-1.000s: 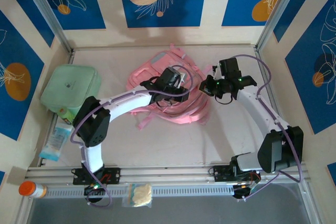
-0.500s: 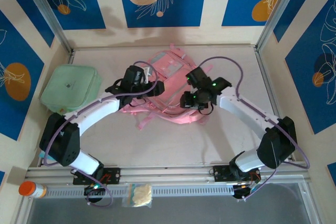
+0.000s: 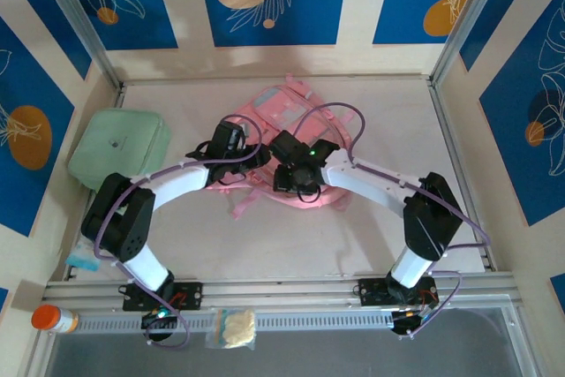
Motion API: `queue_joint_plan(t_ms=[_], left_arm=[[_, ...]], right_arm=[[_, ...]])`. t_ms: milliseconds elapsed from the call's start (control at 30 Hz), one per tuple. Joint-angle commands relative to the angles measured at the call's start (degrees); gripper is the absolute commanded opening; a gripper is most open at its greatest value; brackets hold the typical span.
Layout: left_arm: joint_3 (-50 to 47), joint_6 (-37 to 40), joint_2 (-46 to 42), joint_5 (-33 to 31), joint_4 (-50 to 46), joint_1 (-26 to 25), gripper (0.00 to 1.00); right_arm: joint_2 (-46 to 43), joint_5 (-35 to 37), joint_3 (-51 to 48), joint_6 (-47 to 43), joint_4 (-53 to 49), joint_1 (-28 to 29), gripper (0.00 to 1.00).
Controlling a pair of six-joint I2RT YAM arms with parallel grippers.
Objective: Pack the student bag
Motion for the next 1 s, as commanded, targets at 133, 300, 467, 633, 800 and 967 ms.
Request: queue_joint_plan(t_ms=[133, 300, 467, 633, 800, 967], left_arm=[[-1.5, -2.3, 1.2, -0.8, 4.7, 0.3, 0.49], [-1.4, -2.7, 2.4, 0.3, 5.8, 0.3, 0.47], [-1.3, -2.9, 3.4, 1.3, 6.3, 0.3, 0.46], [-1.9, -3.5, 3.8, 1.7, 7.6, 0.3, 0.45], [-2.3, -4.4, 4.5, 2.0, 8.7, 0.2, 0.45], [-2.6, -5.3, 4.8, 1.0, 9.2, -0.4, 0.45]], right_arm=[[5.5, 3.1, 2.8, 9.9, 3.3, 2.2, 0.47], [9.0, 3.8, 4.2, 13.9, 5.4, 2.6, 0.43], [11.1, 4.5, 5.6, 15.9, 5.9, 2.3, 0.38], [11.6, 5.8, 5.4, 17.0, 7.0, 2.1, 0.39], [13.4, 6.3, 5.4, 17.1, 7.8, 1.4, 0.38], [15.1, 7.2, 5.3, 15.7, 9.7, 1.2, 0.29]])
